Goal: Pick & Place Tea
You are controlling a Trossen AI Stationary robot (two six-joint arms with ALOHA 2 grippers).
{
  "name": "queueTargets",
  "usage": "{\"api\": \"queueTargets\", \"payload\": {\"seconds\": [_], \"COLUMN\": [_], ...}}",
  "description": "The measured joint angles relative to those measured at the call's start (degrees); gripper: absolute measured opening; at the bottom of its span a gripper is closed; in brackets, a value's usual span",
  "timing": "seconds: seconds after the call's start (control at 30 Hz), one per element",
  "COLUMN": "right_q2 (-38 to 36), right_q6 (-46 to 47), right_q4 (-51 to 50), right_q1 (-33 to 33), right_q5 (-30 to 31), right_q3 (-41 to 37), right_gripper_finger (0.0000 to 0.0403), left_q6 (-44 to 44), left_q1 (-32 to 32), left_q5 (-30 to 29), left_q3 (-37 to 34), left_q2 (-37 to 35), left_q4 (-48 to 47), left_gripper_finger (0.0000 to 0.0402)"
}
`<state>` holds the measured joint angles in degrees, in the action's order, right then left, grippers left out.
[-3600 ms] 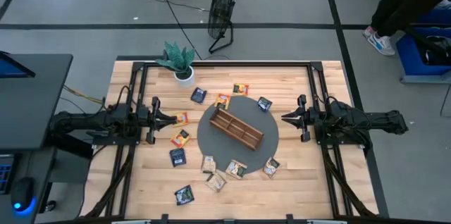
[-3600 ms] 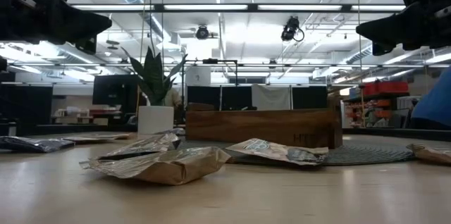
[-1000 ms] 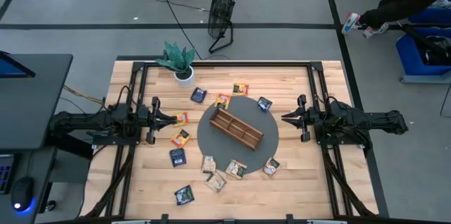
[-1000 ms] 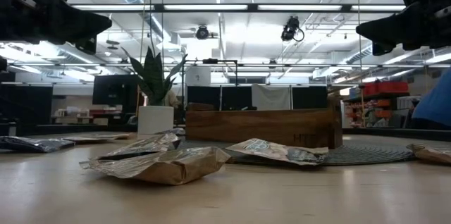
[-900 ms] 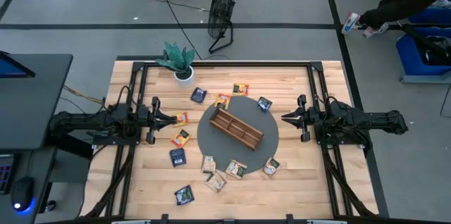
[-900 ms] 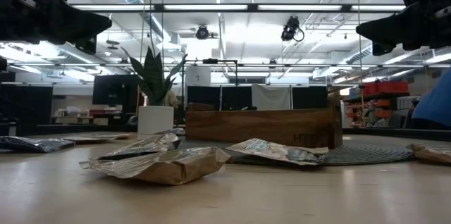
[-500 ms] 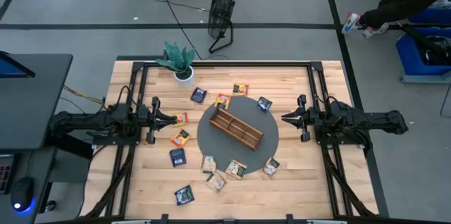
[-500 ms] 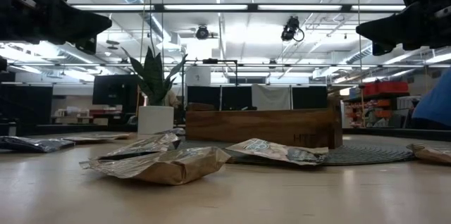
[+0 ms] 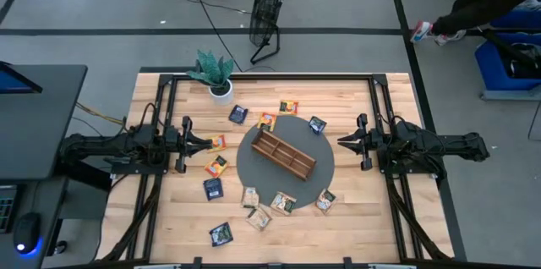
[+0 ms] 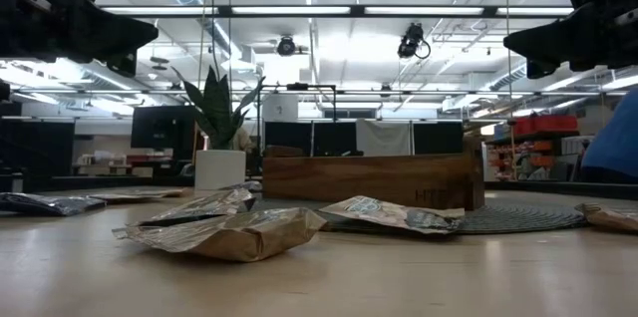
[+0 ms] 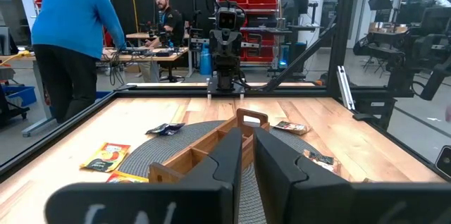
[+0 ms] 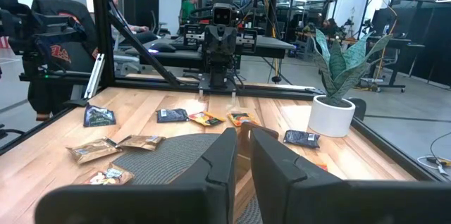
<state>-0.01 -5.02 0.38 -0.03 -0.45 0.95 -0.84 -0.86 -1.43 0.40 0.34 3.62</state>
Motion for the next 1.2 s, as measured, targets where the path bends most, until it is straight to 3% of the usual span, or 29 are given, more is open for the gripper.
{"api": "queueTargets", "payload": {"seconds": [0.67, 0.93, 1.2], "right_q2": [0.0, 0.0, 0.0], "right_q6": [0.1, 24.8, 31.2], "right_q4": [0.0, 0.6, 0.0], "right_q1": [0.0, 0.0, 0.1], "right_q5": [0.0, 1.1, 0.1], "right_q3": [0.0, 0.0, 0.0], "right_gripper_finger": [0.0048, 0.0048, 0.0048], "left_q6": [0.0, 0.0, 0.0], "left_q1": [0.0, 0.0, 0.0], "left_q5": [0.0, 0.0, 0.0], "left_q3": [0.0, 0.0, 0.0], "left_q2": [0.0, 0.0, 0.0], "left_q4": [0.0, 0.0, 0.0], "left_gripper_finger": [0.0041, 0.0041, 0.0041]}}
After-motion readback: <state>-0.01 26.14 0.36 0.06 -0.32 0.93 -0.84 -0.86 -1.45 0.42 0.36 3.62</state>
